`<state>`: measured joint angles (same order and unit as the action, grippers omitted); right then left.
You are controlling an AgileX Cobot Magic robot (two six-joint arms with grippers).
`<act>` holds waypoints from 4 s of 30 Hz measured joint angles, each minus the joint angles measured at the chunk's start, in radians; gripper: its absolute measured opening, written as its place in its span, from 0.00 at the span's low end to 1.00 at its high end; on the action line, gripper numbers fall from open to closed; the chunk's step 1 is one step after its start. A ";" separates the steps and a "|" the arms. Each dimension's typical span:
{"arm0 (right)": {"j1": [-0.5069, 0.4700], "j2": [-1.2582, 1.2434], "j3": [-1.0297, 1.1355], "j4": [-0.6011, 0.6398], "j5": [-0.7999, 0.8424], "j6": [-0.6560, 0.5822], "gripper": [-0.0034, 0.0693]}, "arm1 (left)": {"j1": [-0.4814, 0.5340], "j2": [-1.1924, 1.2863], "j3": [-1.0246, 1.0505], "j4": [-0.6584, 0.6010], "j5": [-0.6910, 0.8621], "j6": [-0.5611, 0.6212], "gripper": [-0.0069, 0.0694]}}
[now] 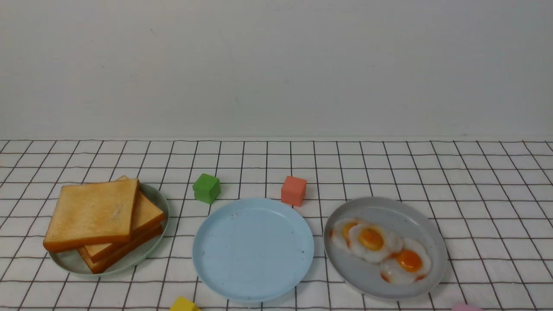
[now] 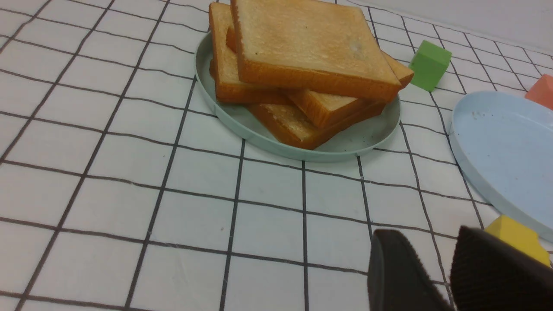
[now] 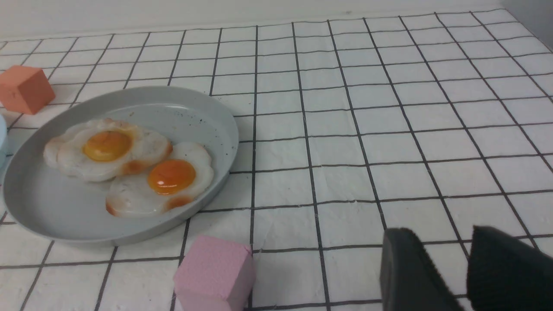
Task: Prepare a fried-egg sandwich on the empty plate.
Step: Use the left arm to grab a slice of bread
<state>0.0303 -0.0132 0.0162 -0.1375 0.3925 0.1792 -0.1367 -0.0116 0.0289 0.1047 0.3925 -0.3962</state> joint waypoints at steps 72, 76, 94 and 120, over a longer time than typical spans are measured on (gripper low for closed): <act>0.000 0.269 -0.529 -0.030 -0.543 0.336 0.38 | 0.000 0.073 -0.292 0.002 -0.644 -0.199 0.40; 0.000 0.473 -0.777 -0.060 -0.228 0.337 0.38 | 0.000 0.241 -0.584 -0.017 -0.371 -0.260 0.40; 0.146 0.956 -0.839 0.236 0.214 0.113 0.38 | 0.000 0.883 -0.689 0.002 0.056 -0.321 0.40; 0.318 1.071 -0.839 0.486 0.333 -0.309 0.38 | 0.612 1.545 -1.104 -0.858 0.439 0.680 0.41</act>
<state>0.3479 1.0581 -0.8224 0.3488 0.7258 -0.1295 0.4757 1.5333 -1.0755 -0.7538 0.8318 0.2834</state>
